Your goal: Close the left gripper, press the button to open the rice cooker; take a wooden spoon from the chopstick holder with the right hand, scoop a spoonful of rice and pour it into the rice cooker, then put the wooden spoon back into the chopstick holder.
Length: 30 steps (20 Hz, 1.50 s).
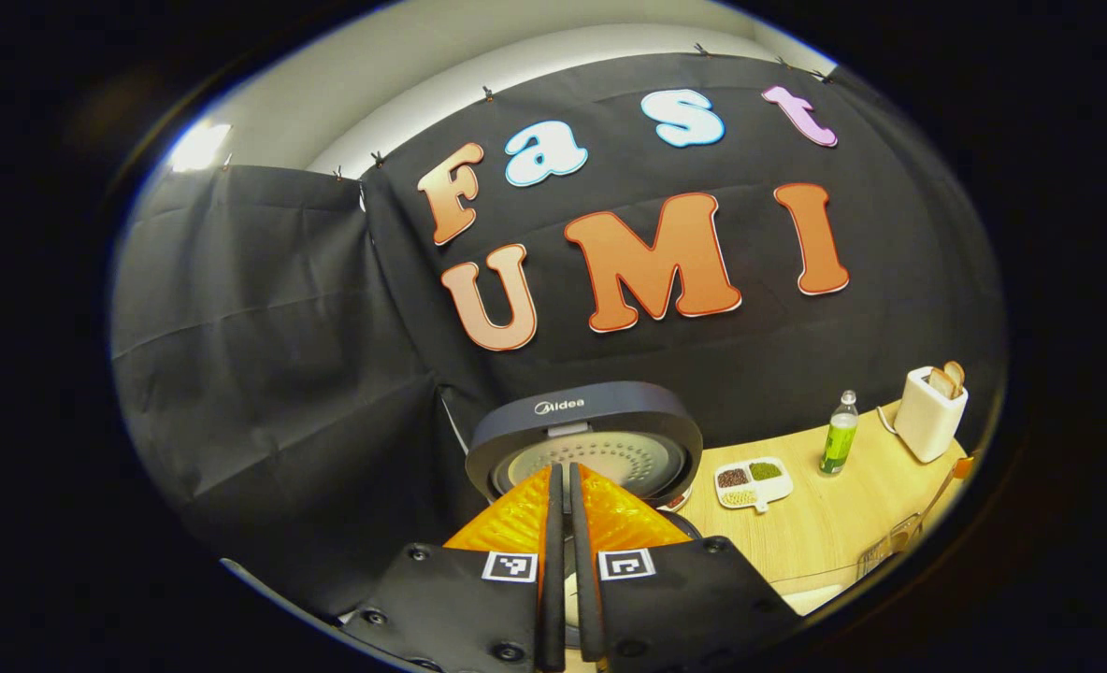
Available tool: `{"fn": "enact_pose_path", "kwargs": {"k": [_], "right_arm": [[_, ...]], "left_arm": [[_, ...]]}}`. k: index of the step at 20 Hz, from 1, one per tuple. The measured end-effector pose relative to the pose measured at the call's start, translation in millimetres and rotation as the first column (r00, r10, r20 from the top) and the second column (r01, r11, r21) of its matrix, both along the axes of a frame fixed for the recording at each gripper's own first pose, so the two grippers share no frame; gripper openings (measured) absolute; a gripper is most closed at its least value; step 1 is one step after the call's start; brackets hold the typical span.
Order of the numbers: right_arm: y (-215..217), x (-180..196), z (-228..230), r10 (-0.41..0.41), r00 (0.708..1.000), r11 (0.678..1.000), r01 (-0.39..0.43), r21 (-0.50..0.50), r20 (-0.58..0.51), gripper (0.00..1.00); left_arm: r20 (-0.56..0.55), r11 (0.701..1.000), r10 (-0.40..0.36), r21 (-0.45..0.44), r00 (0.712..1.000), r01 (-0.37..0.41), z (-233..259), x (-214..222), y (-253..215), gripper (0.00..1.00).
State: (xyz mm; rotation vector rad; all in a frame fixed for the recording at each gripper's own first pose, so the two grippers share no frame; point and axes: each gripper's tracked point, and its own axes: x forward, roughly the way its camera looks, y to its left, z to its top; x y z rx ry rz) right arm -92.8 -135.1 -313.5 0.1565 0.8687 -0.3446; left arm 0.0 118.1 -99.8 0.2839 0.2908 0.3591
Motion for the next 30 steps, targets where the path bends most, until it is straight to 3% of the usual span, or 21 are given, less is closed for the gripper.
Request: {"fn": "enact_pose_path", "kwargs": {"k": [6, 8, 12, 13, 14, 18, 19, 20, 22, 24, 26, 29, 30], "right_arm": [[-11.1, 22.0, 62.9, 0.018, 0.993, 0.998, -0.011, -0.061, 0.117, 0.78], [-11.8, 27.5, 83.3, 0.031, 0.988, 0.996, -0.018, -0.082, 0.153, 0.79], [-8.8, 33.2, 106.5, 0.052, 0.978, 0.994, -0.032, -0.101, 0.2, 0.79], [-9.0, 32.7, 110.8, 0.057, 0.977, 0.994, -0.035, -0.108, 0.206, 0.79], [-9.0, 32.4, 114.3, 0.059, 0.976, 0.993, -0.036, -0.114, 0.211, 0.79], [-10.5, 26.7, 124.6, 0.066, 0.973, 0.991, -0.038, -0.128, 0.223, 0.79], [-13.1, 24.9, 127.7, 0.066, 0.972, 0.99, -0.035, -0.136, 0.225, 0.79], [-15.0, 23.4, 130.5, 0.064, 0.972, 0.989, -0.032, -0.142, 0.228, 0.79], [-19.1, 20.0, 134.6, 0.059, 0.971, 0.988, -0.024, -0.15, 0.232, 0.79], [-22.3, 17.4, 138.0, 0.058, 0.97, 0.987, -0.02, -0.161, 0.235, 0.79], [-23.9, 14.8, 137.5, 0.058, 0.971, 0.986, -0.02, -0.166, 0.23, 0.79], [-21.9, 15.2, 138.0, 0.071, 0.971, 0.985, -0.032, -0.169, 0.228, 0.79], [-20.1, 16.7, 137.2, 0.078, 0.971, 0.984, -0.039, -0.171, 0.227, 0.79]], "left_arm": [[0.019, 0.988, -0.055, -0.141, 0.998, 0.057, 30.1, 41.5, 6.3, 0.1], [0.039, 0.988, -0.05, -0.145, 0.998, 0.056, 50.1, 55.0, 15.0, 0.1], [0.055, 0.983, -0.111, -0.143, 0.992, 0.118, 78.4, 90.2, 7.1, 0.1], [0.05, 0.978, -0.131, -0.154, 0.99, 0.137, 78.0, 98.9, 3.8, 0.21], [0.035, 0.975, -0.145, -0.163, 0.989, 0.149, 75.1, 107.9, 0.9, 0.14], [-0.074, 0.957, -0.163, -0.256, 0.984, 0.139, 48.3, 137.7, 4.8, 0.22], [-0.106, 0.951, -0.163, -0.282, 0.981, 0.127, 40.1, 144.2, 5.3, 0.34], [-0.144, 0.946, -0.164, -0.304, 0.976, 0.113, 29.9, 149.9, 7.4, 0.31], [-0.241, 0.935, -0.172, -0.344, 0.955, 0.081, 4.5, 155.8, 9.8, 0.46], [-0.326, 0.926, -0.185, -0.373, 0.927, 0.054, -15.0, 156.9, 11.4, 0.68], [-0.409, 0.918, -0.172, -0.396, 0.896, -0.004, -32.3, 152.4, 17.3, 0.81], [-0.53, 0.905, -0.153, -0.415, 0.834, -0.098, -55.0, 140.9, 20.3, 0.87], [-0.569, 0.907, -0.163, -0.407, 0.806, -0.104, -60.8, 135.0, 22.1, 0.8]]}}
